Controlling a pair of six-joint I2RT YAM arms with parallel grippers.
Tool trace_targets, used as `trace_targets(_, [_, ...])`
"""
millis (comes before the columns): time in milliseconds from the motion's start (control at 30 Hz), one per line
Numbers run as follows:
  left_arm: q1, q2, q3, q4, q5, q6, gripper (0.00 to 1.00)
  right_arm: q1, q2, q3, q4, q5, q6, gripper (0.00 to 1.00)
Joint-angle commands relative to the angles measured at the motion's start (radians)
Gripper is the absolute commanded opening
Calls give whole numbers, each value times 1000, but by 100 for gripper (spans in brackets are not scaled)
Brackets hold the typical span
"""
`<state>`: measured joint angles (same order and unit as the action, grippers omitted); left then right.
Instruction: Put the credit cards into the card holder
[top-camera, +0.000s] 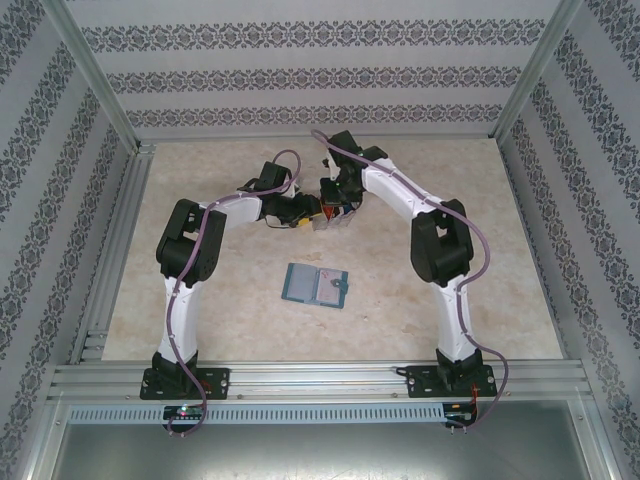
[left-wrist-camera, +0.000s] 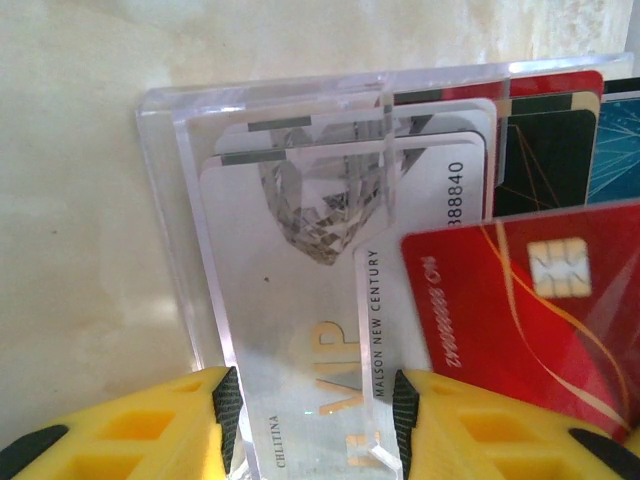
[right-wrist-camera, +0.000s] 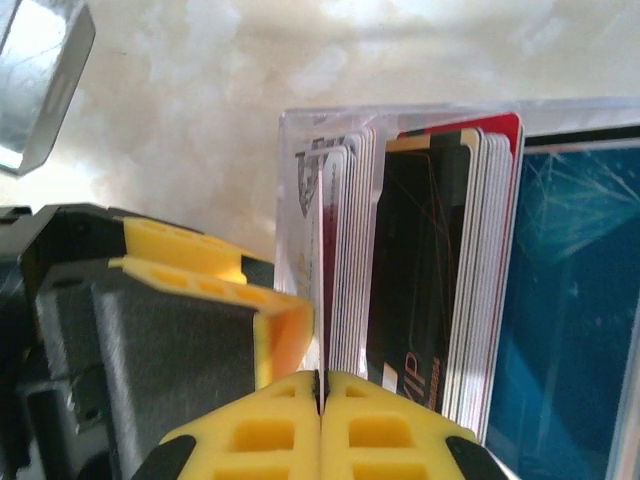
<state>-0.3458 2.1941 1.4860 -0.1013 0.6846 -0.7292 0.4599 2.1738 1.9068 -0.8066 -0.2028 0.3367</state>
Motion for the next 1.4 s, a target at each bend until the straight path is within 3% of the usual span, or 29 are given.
trace_targets(0, [2,-67,-28,-15,3,39,47,-9,-127,-75,71,-42,9,4])
trace_targets(467, [33,-456,-372,-49,-26,145,47,43,-630,-846,700,-242,278,6])
trace_targets(633, [32,-576,-505,-132,-53,211,47,124,-736,-1091,894,-215,411,6])
trace_targets(800, [33,-658,-648,-171,-19,221,47,250,-793,-1339,1127,-95,583,5])
trace_targets(1067, [29,-691,-797,-103,39,178,45,389,-794,-1470,1236,66,715,5])
trace_targets(1367, [18,-626,-819,-85,81,166,43,375,-842,-1538,1228,134,800,4])
